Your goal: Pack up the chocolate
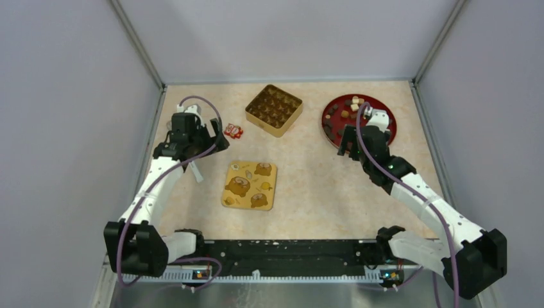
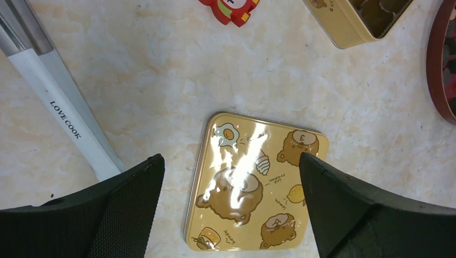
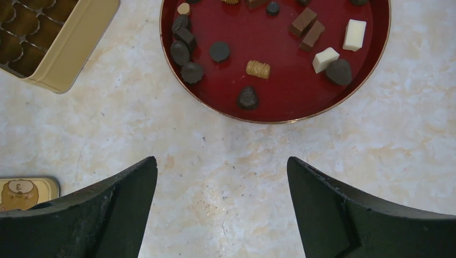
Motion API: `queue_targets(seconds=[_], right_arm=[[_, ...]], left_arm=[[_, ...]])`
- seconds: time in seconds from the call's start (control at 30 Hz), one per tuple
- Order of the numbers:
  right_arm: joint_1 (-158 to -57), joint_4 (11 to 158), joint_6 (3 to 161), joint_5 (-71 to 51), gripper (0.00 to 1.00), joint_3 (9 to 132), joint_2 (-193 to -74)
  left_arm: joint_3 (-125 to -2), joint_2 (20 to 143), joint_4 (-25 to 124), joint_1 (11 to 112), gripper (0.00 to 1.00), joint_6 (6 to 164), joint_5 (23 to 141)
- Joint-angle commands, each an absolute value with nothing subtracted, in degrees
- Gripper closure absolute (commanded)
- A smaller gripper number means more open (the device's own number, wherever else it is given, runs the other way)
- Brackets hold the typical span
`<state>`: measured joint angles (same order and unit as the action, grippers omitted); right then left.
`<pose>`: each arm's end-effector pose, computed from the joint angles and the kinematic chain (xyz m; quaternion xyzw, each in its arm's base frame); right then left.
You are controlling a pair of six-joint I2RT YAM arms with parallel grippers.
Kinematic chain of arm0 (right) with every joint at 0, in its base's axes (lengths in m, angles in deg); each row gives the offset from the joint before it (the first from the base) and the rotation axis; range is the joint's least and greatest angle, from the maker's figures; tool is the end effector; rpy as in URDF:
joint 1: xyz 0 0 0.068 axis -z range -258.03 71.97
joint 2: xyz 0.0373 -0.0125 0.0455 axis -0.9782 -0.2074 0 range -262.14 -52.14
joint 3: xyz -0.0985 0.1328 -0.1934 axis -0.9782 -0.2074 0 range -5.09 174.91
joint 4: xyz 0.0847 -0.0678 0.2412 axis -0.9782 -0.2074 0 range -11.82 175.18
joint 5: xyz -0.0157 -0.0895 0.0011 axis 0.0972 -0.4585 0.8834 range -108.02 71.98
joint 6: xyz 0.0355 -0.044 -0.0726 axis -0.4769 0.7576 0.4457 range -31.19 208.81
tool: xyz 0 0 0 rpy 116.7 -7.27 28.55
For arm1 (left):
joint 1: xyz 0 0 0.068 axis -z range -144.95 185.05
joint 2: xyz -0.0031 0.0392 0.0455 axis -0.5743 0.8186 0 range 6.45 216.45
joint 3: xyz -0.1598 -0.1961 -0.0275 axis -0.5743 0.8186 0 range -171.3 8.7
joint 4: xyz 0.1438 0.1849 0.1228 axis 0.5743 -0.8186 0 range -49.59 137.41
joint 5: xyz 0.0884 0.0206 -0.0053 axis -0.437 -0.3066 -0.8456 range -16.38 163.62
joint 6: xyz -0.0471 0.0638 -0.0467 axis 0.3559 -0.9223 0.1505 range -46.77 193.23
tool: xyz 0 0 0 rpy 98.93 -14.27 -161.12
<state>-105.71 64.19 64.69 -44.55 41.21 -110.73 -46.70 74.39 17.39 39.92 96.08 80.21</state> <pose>0.2573 0.0933 0.2472 0.0823 0.8595 0.0203 0.5041 0.2964 -0.0348 0.2396 -0.1200 0.9064 -0.1472 0.3773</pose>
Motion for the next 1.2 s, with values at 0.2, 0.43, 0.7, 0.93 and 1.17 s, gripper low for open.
queue_targets(seconds=[0.2,0.43,0.7,0.93,1.17], right_arm=[[-105.7,65.6,64.1,-44.9,0.11,43.1,-110.9],[-105.7,67.0,63.8,-44.0,0.11,42.5,-111.3],[-105.7,66.0,63.1,-41.0,0.12,43.9,-113.4],[-105.7,65.9,62.6,-39.2,0.13,44.0,-113.9],[-105.7,66.2,62.4,-38.2,0.13,44.0,-114.4]], left_arm=[[-48.3,75.5,20.3,39.8,0.01,98.5,78.8],[-51.2,78.6,14.8,39.7,0.01,99.3,73.4],[-56.0,84.7,3.1,35.8,0.01,102.2,60.2],[-50.2,88.1,8.2,28.8,0.01,102.4,65.2],[-48.3,95.7,15.6,27.7,0.1,101.0,67.4]])
